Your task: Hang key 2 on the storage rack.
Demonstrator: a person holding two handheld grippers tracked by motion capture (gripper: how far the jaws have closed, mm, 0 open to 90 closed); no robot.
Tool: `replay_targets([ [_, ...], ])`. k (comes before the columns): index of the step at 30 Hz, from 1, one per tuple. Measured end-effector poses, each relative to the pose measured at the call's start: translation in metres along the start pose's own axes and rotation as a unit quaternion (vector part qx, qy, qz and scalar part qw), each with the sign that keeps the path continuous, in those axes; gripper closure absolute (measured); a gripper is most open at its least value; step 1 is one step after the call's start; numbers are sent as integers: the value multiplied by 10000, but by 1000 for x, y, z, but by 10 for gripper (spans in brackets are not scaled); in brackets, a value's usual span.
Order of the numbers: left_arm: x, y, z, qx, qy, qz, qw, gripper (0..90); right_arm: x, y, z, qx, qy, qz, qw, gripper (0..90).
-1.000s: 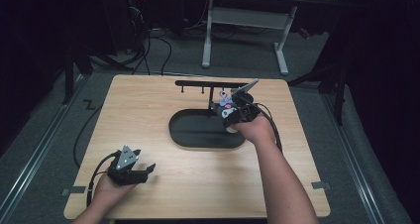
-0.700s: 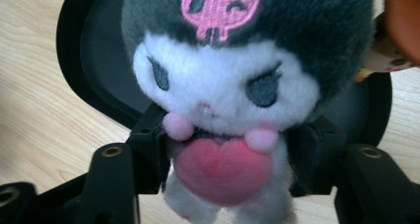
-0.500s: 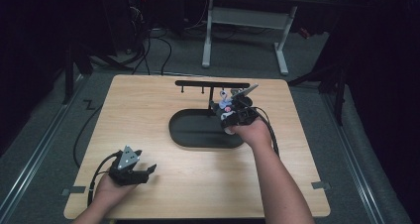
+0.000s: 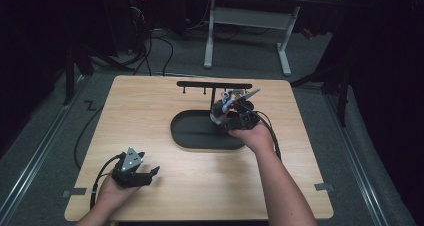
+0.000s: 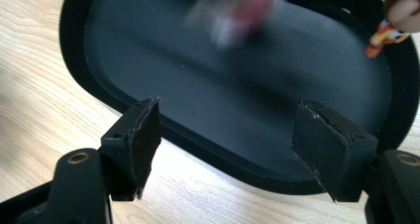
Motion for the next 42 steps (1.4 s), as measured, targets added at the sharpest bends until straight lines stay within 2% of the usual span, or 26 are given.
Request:
replay_targets([
  [5, 0, -2, -1, -2, 40, 7, 10000, 246, 3, -8, 0, 54, -15, 148, 9999, 286],
  [10, 0, -1, 0, 2, 26, 19, 10000, 246, 17, -13, 6, 176, -120, 56, 9998, 320],
  [14, 0, -1, 1, 12, 43, 24, 10000, 245, 25, -17, 9, 242, -119, 117, 9996, 340],
  [19, -1, 1, 1, 47, 27, 22, 10000, 243, 38, -17, 11, 341, -325, 258, 9986, 371],
  [21, -2, 2, 2, 126, -36, 56, 9999, 242, 45, -17, 12, 530, -550, 202, 9969, 379],
  [22, -3, 1, 3, 139, -31, 57, 9999, 240, 48, -17, 12, 612, -694, 293, 9953, 390],
  [25, -3, 2, 5, 136, 9, 53, 9999, 238, 59, -16, 13, 744, -889, 471, 9921, 399],
  [27, -3, 2, 5, 114, 29, 51, 9999, 238, 66, -15, 16, 825, -906, 487, 9913, 394],
  [29, -3, 2, 4, 95, 23, 48, 9999, 238, 75, -14, 19, 876, -957, 638, 9895, 393],
  [32, -2, 4, 1, 76, -23, 33, 10000, 236, 90, -13, 26, 842, -856, 725, 9901, 387],
  [35, -1, 4, -1, 74, -100, 13, 9999, 236, 107, -11, 35, 727, -733, 949, 9901, 356],
  [38, -1, 5, -2, 80, -155, 22, 9998, 238, 122, -10, 44, 601, -596, 1335, 9874, 350],
  [40, -2, 4, -3, 62, -172, 49, 9998, 239, 134, -8, 48, 430, -411, 1625, 9849, 327],
  [42, -2, 3, -3, 49, -219, 67, 9997, 239, 147, -5, 52, 348, -308, 1886, 9809, 305],
])
Point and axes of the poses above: each handheld gripper's, and its own axes: y roughly forward along the jaws, x roughly out of its underside, z roughly to its right, the point moved 6 cm from there along y, roughly forward along the jaws, and after that the axes turned 3 degrees about -x, right-handed, at the moved point
